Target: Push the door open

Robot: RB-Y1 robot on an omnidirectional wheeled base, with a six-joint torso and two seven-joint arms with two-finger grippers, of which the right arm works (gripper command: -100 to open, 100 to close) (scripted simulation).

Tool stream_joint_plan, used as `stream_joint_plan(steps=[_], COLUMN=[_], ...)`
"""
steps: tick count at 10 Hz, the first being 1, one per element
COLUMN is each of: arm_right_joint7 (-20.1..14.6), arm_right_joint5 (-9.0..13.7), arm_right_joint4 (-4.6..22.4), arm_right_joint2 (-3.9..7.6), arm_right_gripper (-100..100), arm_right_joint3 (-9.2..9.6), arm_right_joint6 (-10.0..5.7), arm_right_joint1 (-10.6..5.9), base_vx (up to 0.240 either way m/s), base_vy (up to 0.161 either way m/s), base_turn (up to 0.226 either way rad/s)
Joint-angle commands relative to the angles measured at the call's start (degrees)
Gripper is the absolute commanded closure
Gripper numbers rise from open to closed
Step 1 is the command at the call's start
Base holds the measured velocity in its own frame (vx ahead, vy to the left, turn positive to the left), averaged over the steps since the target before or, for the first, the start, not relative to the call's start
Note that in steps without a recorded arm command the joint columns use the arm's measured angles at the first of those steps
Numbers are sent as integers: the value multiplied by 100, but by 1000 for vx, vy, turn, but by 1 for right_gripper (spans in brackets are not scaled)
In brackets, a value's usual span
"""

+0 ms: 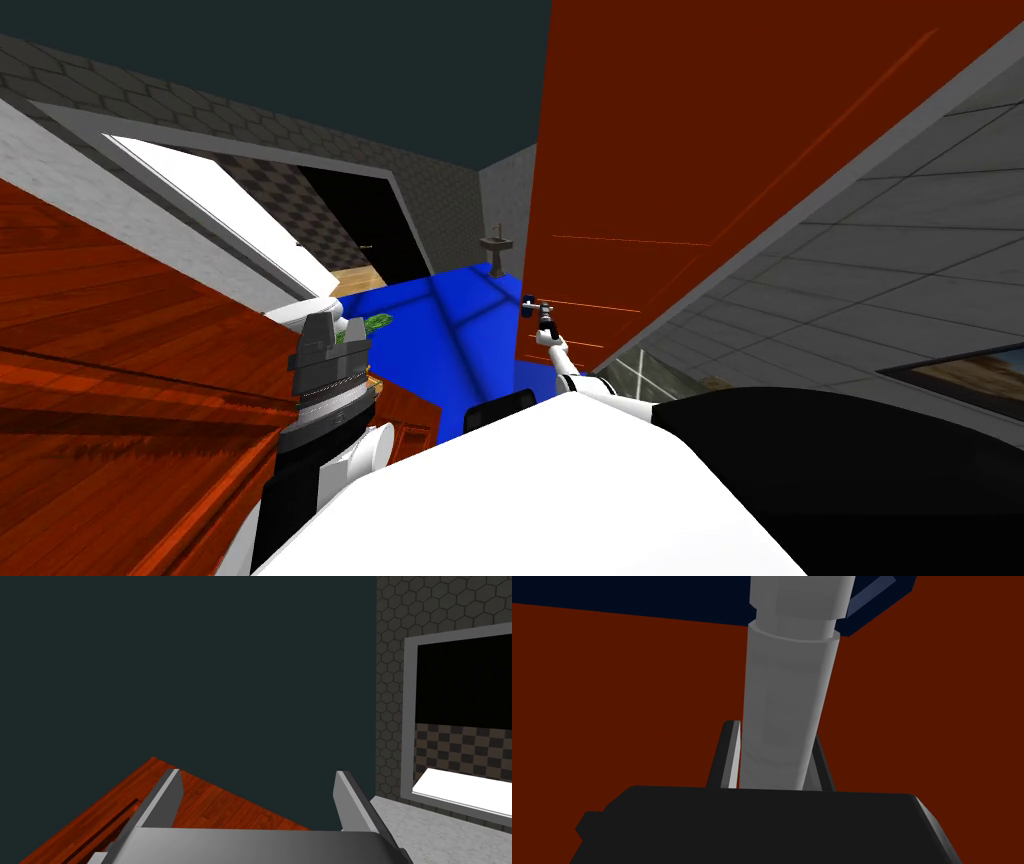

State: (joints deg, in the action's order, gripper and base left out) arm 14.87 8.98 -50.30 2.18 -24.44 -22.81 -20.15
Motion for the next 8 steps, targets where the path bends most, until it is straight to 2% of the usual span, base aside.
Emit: stream_joint_plan(steps=[1, 3, 8], arm_right_joint7=[195, 255, 759], arm_right_joint5=[98, 125, 350], arm_right_joint4=[-59, -32, 195], arm_right_joint2=[24, -3, -301], arm_right_gripper=[100, 100, 100], arm_right_joint3=[-179, -218, -545], arm_right_joint6=[-53, -69, -206], arm_right_joint1=[-30, -58, -295], base_vx=[179, 127, 148], base_vy=[28, 13, 50], base_turn=[-119, -62, -111])
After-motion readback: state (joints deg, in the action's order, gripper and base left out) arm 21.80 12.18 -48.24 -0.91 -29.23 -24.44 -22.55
